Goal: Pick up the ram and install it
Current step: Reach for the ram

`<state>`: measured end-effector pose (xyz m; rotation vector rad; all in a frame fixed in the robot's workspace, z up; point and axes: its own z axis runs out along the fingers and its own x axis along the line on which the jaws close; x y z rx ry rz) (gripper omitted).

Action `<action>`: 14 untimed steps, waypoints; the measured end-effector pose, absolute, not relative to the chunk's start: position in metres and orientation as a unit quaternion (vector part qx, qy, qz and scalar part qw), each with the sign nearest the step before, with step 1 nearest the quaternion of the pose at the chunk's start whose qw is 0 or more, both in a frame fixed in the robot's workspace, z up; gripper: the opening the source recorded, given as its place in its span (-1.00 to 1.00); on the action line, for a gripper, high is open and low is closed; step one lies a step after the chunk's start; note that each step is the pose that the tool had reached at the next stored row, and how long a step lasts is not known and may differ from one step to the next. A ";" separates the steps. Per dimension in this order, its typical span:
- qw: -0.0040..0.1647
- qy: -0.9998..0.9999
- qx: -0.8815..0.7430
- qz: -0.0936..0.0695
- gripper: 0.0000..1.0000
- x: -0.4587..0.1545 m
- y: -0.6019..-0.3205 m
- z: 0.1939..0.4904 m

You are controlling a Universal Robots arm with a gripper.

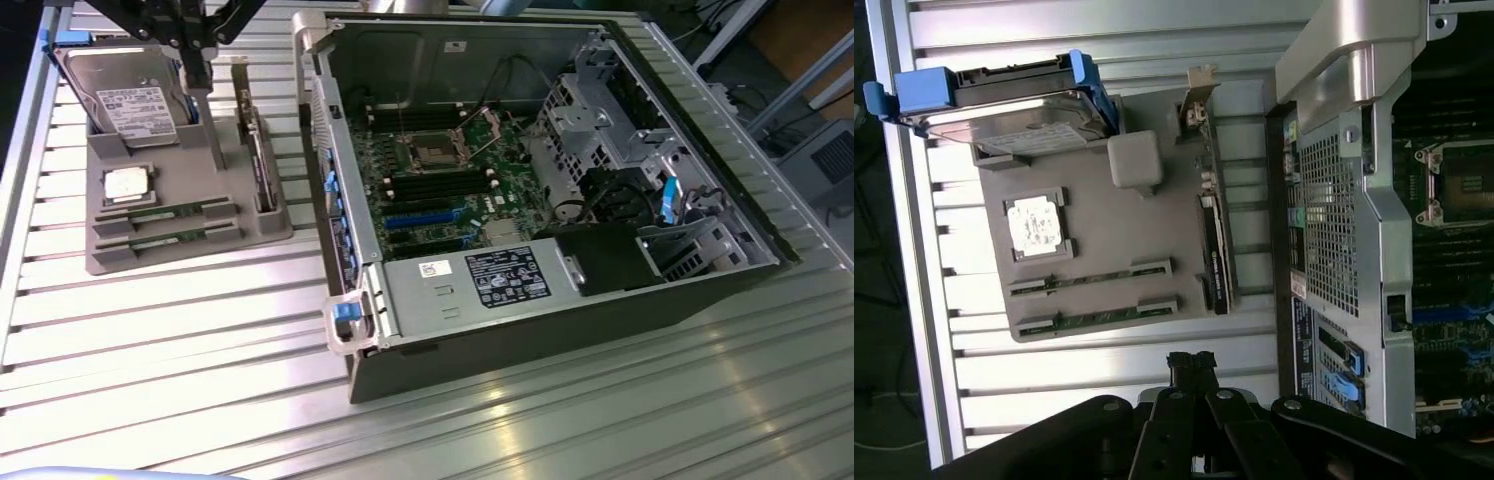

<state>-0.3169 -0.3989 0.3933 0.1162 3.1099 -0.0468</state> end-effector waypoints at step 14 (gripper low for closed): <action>0.015 0.999 0.037 -0.016 -0.79 -0.326 -0.399 0.393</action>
